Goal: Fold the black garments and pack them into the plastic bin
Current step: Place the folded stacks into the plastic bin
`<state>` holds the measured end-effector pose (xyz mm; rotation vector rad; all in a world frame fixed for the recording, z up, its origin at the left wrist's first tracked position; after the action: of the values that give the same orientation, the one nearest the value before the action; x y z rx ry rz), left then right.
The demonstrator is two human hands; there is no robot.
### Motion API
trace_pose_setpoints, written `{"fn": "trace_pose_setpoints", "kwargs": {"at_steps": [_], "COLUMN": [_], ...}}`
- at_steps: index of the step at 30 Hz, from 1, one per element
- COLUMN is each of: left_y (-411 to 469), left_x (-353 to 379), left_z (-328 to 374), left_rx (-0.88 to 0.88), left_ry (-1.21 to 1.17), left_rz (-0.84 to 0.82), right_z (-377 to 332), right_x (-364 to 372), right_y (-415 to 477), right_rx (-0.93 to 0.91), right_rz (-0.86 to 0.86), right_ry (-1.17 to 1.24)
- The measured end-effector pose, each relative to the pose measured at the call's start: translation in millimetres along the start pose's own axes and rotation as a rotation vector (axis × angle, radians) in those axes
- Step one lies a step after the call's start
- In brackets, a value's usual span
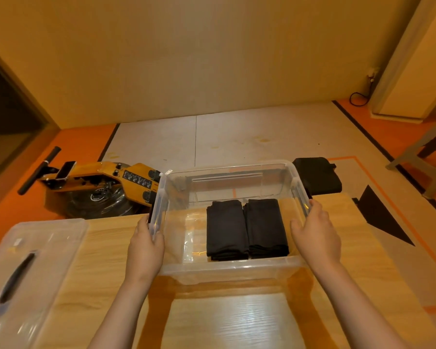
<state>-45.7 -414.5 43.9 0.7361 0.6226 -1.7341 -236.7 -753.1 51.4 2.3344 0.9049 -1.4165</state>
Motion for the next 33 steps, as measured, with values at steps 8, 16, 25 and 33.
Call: {"fn": "trace_pose_setpoints", "kwargs": {"at_steps": [8, 16, 25, 33], "left_y": [5, 22, 38, 44], "left_x": [-45, -57, -78, -129], "left_z": [-67, -81, -105, -164], "left_rx": [-0.114, -0.154, -0.071, -0.009], "left_ry": [-0.202, -0.216, -0.244, -0.274], "left_rz": [0.054, 0.078, 0.033, 0.004], "right_z": [-61, -81, -108, -251], "right_x": [36, 44, 66, 106], "right_y": [-21, -21, -42, -102], "right_rx": [-0.068, -0.061, -0.037, -0.351], "right_rz": [-0.053, -0.084, -0.101, 0.007], "right_ry": [-0.041, -0.075, -0.142, -0.144]}}
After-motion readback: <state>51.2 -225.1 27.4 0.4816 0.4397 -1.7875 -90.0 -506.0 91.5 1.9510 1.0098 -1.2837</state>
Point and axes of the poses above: each hand's wrist, its own y-axis towards the middle knuckle, its own x-axis out of the palm, z = x × y, the point moved 9 cm from there along y, towards the middle knuckle, and after that the axes turned 8 degrees about -z, right-handed, at the moved point
